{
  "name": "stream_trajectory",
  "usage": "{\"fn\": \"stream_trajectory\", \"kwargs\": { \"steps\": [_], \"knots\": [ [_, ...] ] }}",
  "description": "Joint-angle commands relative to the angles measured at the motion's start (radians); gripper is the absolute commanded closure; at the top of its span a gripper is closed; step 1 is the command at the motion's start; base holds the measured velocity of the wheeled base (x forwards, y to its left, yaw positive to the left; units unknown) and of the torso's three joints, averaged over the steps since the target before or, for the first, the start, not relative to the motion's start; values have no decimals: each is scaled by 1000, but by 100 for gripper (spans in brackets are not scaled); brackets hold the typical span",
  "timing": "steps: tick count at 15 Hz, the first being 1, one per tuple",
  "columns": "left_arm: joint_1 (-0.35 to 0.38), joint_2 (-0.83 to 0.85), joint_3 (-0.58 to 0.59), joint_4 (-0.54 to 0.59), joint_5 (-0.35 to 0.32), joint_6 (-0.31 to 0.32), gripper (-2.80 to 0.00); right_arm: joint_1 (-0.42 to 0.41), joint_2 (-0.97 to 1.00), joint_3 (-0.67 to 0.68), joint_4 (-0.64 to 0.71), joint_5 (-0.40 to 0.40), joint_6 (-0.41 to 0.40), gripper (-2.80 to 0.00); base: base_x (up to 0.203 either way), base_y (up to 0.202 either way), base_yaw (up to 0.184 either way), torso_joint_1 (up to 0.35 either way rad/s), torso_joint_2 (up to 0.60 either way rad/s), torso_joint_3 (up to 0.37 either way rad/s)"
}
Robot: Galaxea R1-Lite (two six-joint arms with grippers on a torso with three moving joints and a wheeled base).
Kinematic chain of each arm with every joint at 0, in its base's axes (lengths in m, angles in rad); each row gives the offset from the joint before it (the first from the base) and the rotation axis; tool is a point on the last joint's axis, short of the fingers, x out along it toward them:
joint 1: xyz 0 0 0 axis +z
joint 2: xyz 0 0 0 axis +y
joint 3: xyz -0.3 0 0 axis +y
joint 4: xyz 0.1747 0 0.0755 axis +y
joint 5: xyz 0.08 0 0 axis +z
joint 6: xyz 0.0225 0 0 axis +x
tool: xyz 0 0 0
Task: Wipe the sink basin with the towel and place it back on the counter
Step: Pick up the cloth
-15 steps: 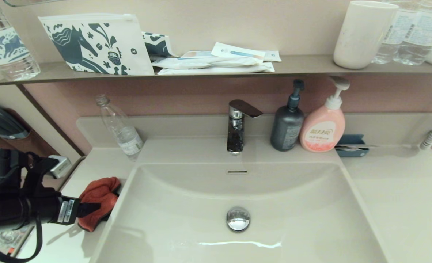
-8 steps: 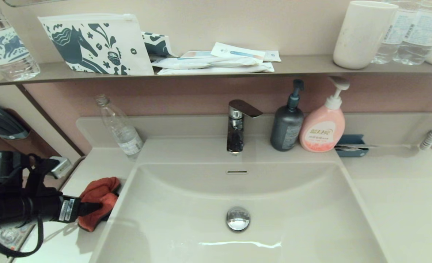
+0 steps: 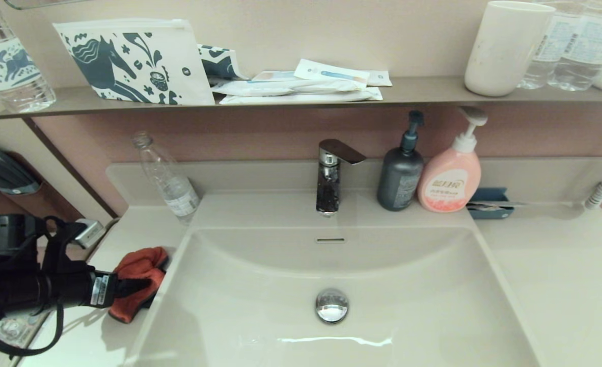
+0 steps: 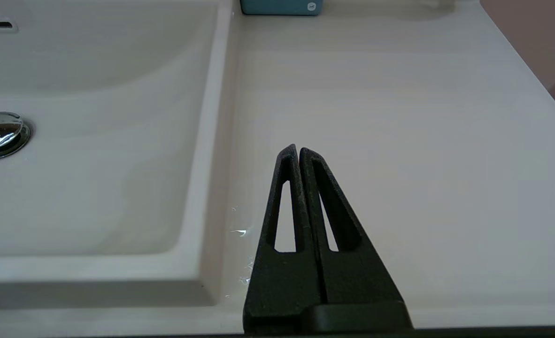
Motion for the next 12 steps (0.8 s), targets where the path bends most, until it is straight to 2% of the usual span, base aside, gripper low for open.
{"fn": "stream_trajectory", "kwargs": {
  "steps": [1,3,6,7,10,12],
  "knots": [
    [1,2,-1,-3,-6,1,0,0,1,0,0,0,0,0,0,0,0,0,0,0],
    [1,14,2,-7,-7,-2,0,0,1,0,0,0,0,0,0,0,0,0,0,0],
    [1,18,11,-113,-6,-66,0,0,1,0,0,0,0,0,0,0,0,0,0,0],
    [1,11,10,-135,2,-70,0,0,1,0,0,0,0,0,0,0,0,0,0,0],
    [20,7,18,-138,12,-74,0,0,1,0,0,0,0,0,0,0,0,0,0,0],
    [30,-36,21,-134,13,-104,0,0,1,0,0,0,0,0,0,0,0,0,0,0]
  ]
}}
